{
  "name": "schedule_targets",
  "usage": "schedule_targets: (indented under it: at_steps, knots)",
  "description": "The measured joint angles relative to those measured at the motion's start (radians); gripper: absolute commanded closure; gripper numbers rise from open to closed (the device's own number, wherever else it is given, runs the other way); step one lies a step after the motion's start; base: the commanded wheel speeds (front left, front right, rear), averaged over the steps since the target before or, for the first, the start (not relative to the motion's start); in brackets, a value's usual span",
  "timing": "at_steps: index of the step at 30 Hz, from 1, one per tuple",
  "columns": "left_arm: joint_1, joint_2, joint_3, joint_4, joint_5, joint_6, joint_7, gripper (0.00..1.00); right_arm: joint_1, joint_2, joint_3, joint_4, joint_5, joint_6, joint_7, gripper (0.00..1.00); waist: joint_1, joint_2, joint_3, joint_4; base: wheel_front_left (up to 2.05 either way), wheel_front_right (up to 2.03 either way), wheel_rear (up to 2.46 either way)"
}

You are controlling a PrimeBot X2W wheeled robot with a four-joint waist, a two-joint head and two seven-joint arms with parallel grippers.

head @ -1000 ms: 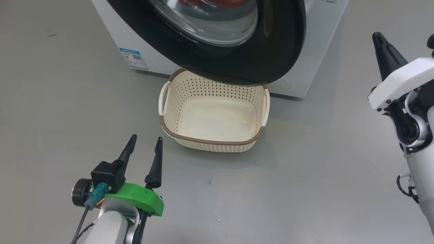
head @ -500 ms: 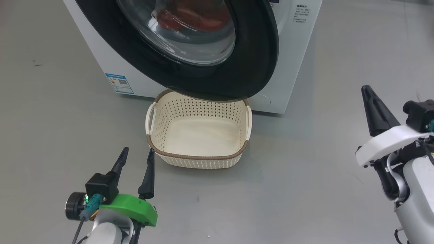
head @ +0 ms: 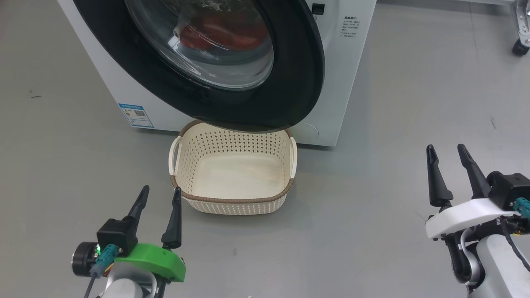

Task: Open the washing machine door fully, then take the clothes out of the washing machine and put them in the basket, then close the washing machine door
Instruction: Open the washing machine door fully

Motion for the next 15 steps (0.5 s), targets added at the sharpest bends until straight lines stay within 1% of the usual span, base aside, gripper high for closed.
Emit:
schedule_targets:
  at_steps: [3,7,15]
  knots:
    - [0.006,0.001,0.022,-0.015,0.001,0.000,0.000,0.00,0.016,0.016,-0.005,-0.010,0.000,-0.003,-0.003,0.00,0.0000,0.0000,-0.002,-0.008,0.00,0.00,0.00]
    - [0.008,0.002,0.023,-0.023,0.001,0.000,0.000,0.00,0.038,0.017,-0.021,-0.023,0.000,-0.013,-0.010,0.00,0.0000,0.0000,-0.003,-0.014,0.00,0.00,0.00]
    - [0.010,0.002,0.036,-0.043,0.004,0.000,0.000,0.00,0.075,0.033,-0.024,-0.037,-0.009,-0.013,-0.010,0.00,0.0000,0.0000,-0.004,-0.021,0.00,0.00,0.00]
